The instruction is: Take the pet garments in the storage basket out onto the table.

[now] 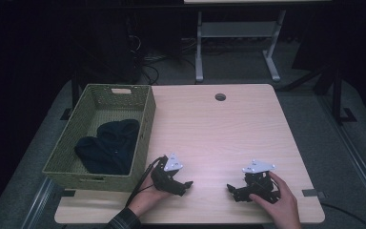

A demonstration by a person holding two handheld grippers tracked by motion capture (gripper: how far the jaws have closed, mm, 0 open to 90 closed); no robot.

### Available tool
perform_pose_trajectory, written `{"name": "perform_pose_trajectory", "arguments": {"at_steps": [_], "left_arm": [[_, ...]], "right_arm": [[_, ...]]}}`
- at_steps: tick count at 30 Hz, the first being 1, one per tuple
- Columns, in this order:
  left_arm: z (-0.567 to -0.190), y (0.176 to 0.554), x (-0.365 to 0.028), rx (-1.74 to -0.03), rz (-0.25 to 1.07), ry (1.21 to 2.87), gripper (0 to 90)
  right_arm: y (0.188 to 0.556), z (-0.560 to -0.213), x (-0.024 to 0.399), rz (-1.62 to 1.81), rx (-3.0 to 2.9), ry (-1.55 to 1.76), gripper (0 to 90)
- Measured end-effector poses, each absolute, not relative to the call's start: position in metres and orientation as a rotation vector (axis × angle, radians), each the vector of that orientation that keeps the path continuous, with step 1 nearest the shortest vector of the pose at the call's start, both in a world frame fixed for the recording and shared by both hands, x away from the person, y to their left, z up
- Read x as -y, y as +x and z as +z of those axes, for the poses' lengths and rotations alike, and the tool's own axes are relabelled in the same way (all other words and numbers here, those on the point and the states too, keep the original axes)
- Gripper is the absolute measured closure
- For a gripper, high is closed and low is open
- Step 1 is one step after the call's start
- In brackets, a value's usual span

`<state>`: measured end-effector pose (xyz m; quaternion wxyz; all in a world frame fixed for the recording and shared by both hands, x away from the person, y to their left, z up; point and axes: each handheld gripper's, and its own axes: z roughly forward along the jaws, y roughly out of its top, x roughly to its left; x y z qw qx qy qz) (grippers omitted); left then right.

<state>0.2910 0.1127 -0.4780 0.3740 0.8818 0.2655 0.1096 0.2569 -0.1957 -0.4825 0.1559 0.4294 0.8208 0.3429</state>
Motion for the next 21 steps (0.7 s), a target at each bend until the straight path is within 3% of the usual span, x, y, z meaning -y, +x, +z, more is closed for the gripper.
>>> {"name": "perform_pose_trajectory", "arguments": {"at_steps": [21], "left_arm": [[-0.4703, 0.2972, -0.1109, -0.716, 0.263, 2.296, 13.5]], "right_arm": [[0.2569, -0.4824, 0.1957, 0.982, -2.351, 1.231, 0.0]]}}
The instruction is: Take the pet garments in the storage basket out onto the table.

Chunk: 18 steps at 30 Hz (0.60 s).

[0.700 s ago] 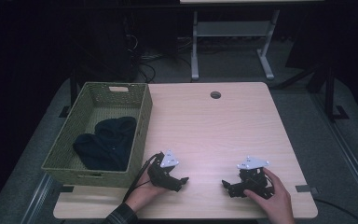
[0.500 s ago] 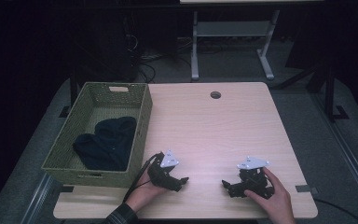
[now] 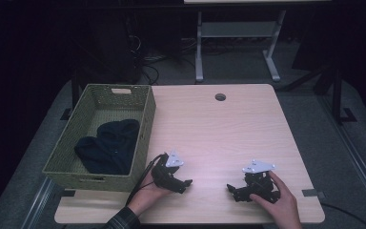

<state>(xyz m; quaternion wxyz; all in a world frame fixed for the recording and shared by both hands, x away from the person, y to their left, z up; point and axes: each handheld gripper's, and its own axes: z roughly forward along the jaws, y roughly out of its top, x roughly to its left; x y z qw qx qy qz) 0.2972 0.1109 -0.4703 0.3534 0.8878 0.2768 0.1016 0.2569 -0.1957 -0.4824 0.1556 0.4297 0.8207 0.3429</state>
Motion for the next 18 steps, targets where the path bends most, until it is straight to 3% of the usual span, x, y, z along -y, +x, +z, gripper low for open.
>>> {"name": "perform_pose_trajectory", "arguments": {"at_steps": [18], "left_arm": [[-0.457, 0.298, -0.110, -0.697, 0.264, 2.276, 13.8]], "right_arm": [[0.257, -0.482, 0.196, 0.982, -2.351, 1.231, 0.0]]}}
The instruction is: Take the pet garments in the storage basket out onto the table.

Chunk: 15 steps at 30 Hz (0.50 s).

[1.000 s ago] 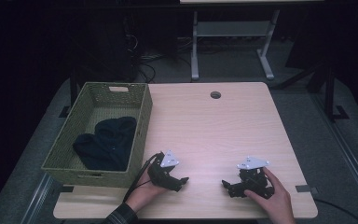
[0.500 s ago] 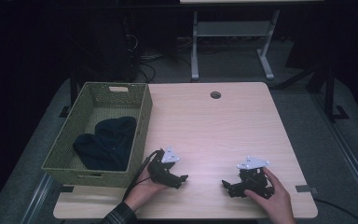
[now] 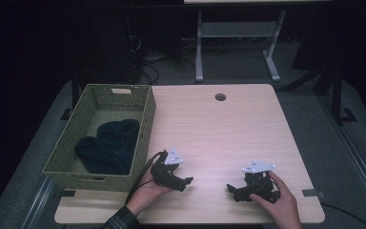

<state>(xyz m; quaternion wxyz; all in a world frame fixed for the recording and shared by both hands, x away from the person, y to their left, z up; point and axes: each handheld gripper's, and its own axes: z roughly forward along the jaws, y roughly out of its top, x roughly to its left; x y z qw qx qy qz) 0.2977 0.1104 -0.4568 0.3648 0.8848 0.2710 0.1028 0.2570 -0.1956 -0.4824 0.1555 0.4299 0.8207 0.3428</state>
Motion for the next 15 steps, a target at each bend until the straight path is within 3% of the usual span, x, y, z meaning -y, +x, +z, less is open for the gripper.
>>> {"name": "perform_pose_trajectory", "arguments": {"at_steps": [15], "left_arm": [[-0.445, 0.300, -0.105, -0.674, 0.257, 2.264, 13.8]], "right_arm": [[0.257, -0.482, 0.196, 0.982, -2.350, 1.232, 0.0]]}}
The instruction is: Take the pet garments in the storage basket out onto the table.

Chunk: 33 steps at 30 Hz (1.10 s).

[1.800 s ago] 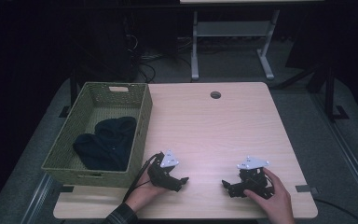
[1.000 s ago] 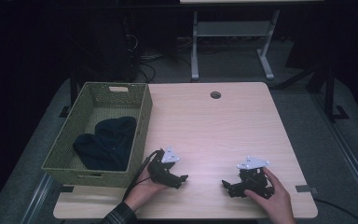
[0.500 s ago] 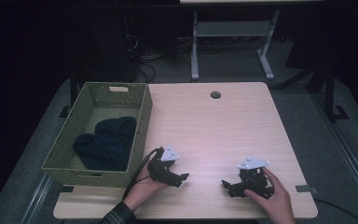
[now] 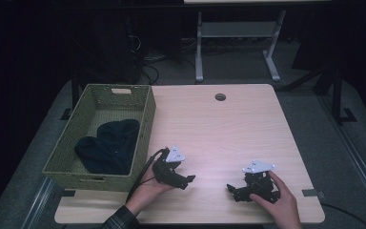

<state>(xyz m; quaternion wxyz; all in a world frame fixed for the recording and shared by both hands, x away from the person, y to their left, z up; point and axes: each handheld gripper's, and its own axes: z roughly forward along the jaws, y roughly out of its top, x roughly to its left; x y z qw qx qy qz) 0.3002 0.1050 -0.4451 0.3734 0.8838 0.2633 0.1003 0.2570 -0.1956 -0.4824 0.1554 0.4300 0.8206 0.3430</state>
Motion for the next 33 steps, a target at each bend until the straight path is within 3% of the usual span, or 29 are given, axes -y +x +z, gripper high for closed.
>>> {"name": "perform_pose_trajectory", "arguments": {"at_steps": [33], "left_arm": [[-0.413, 0.311, -0.106, -0.656, 0.258, 2.221, 13.9]], "right_arm": [[0.257, -0.483, 0.196, 0.985, -2.350, 1.227, 0.0]]}}
